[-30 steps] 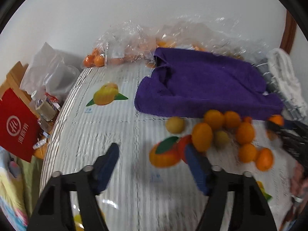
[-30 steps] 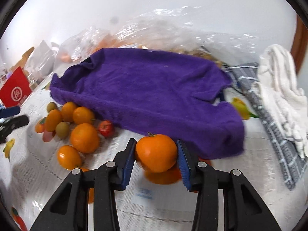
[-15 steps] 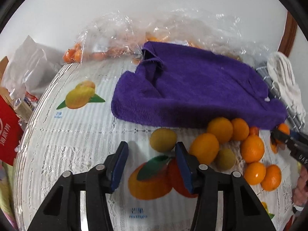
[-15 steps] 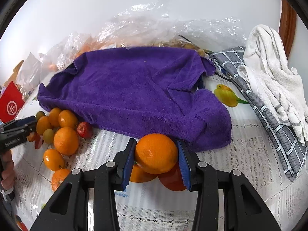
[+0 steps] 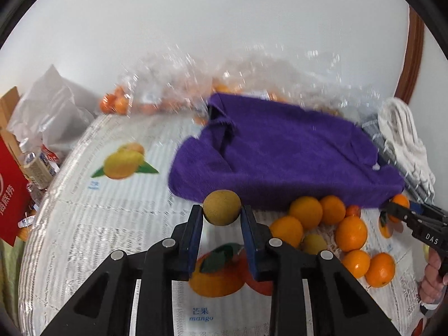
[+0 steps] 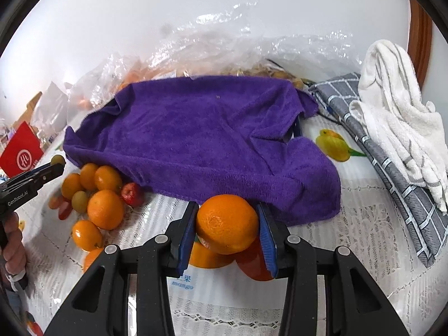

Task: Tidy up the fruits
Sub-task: 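Grasp a small yellow-brown fruit with the left tool while the right holds the orange, then lift and carry both held fruits over the purple towel, then open both tools to drop the fruits onto the purple towel, then withdraw both tools from the towel back toward the fruit pile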

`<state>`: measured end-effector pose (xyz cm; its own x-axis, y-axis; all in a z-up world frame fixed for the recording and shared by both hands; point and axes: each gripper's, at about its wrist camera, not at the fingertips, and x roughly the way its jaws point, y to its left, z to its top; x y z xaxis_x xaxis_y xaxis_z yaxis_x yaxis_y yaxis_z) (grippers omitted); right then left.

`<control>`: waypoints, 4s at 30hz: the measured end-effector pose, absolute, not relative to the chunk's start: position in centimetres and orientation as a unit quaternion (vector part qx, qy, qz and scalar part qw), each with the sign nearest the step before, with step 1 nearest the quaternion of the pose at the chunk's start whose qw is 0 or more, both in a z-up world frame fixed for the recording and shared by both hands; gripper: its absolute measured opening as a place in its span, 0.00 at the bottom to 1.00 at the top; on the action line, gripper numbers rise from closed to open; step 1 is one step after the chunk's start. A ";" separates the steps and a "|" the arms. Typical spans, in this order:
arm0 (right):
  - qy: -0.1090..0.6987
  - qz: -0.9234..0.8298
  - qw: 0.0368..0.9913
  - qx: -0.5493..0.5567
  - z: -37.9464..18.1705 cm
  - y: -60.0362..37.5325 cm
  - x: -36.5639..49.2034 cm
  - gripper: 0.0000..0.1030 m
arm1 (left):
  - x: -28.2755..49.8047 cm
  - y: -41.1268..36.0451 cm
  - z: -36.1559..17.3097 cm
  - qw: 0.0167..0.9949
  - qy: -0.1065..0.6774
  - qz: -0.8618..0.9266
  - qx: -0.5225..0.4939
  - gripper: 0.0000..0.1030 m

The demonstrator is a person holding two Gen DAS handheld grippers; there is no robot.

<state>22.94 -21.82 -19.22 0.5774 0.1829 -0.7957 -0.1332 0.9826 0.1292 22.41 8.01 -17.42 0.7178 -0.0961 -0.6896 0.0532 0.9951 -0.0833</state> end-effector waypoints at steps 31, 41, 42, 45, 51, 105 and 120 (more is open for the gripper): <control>0.358 0.118 0.926 0.001 -8.7 -18.9 22.4 0.40 | 20.5 7.3 -5.3 0.965 0.256 -0.039 -0.045 0.26; 0.351 0.118 0.929 0.009 -5.8 -17.6 29.8 0.40 | 27.2 5.7 -3.7 0.955 0.293 -0.028 -0.024 0.26; 0.352 0.120 0.928 0.012 -6.1 -17.4 30.6 0.40 | 27.9 5.6 -4.0 0.954 0.298 -0.028 -0.026 0.26; 0.361 0.117 0.925 0.019 -7.7 -17.3 33.0 0.40 | 30.3 5.4 -5.4 0.949 0.312 -0.025 -0.040 0.26; 0.397 0.100 0.912 0.032 -12.4 -18.2 36.3 0.40 | 34.9 4.8 -9.9 0.936 0.348 -0.012 -0.046 0.26; 0.427 0.076 0.901 -0.005 -14.8 -19.0 35.6 0.65 | 36.0 1.9 -13.3 0.908 0.418 -0.033 -0.012 0.54; 0.446 0.040 0.894 -0.017 -11.4 -20.8 24.0 0.50 | 32.2 0.7 -7.2 0.923 0.380 -0.063 -0.010 0.54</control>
<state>23.96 -20.77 -11.36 0.5982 0.0565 -0.7993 -0.0867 0.9962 0.0056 32.21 0.68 -7.24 0.7030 -0.1244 -0.7002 0.1093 0.9918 -0.0664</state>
